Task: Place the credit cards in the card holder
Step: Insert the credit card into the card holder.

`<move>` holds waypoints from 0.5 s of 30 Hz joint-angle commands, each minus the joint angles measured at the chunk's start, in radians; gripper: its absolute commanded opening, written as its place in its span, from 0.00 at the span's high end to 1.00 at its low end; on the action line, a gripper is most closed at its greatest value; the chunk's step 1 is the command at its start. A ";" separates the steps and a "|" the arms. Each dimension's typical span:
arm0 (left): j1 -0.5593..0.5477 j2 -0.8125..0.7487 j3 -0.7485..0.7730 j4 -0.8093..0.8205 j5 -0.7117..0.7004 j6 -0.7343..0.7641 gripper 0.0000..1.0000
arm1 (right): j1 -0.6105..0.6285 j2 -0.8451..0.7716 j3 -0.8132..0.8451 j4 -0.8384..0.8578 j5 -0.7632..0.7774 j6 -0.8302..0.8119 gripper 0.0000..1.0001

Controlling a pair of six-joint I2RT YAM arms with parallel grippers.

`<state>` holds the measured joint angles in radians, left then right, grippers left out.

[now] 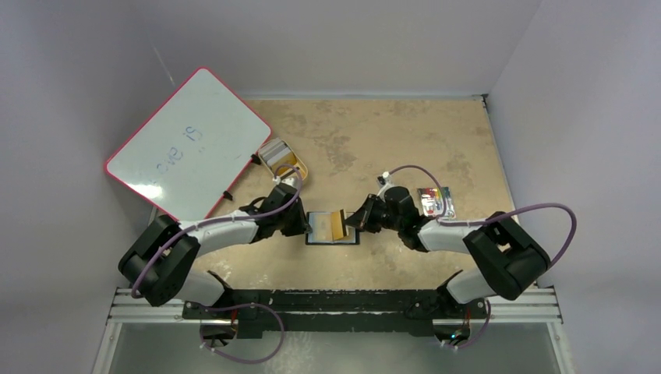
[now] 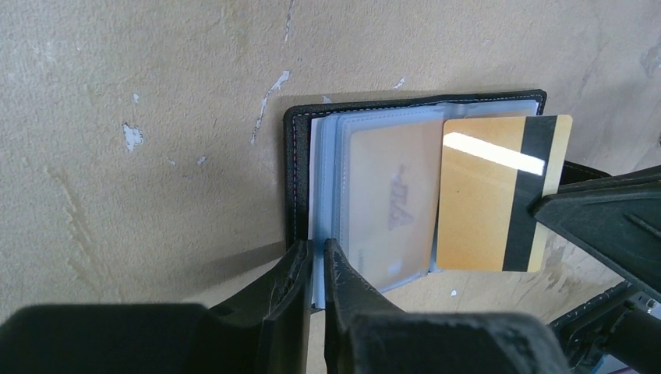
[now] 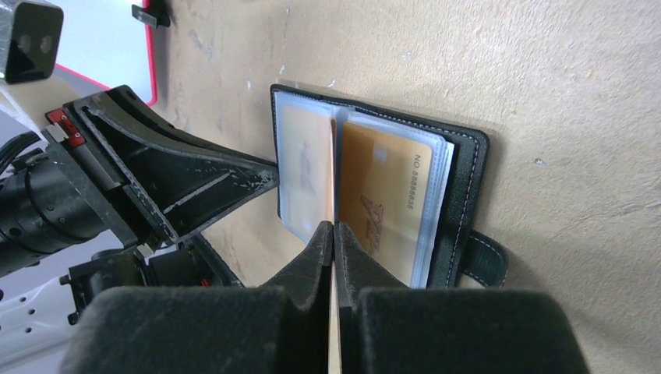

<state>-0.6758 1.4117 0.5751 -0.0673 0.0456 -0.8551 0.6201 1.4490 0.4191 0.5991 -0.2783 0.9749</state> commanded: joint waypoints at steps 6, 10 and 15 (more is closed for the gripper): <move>-0.016 -0.017 -0.038 0.034 -0.015 -0.028 0.91 | 0.021 -0.016 -0.023 0.023 0.034 0.024 1.00; -0.020 -0.016 -0.045 0.040 -0.015 -0.031 0.92 | 0.023 -0.024 -0.026 0.005 0.049 0.023 1.00; -0.022 -0.017 -0.050 0.042 -0.017 -0.037 0.93 | 0.024 -0.056 -0.031 -0.022 0.079 0.023 1.00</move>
<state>-0.6888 1.4021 0.5453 -0.0204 0.0433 -0.8806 0.6384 1.4342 0.3988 0.5873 -0.2504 0.9943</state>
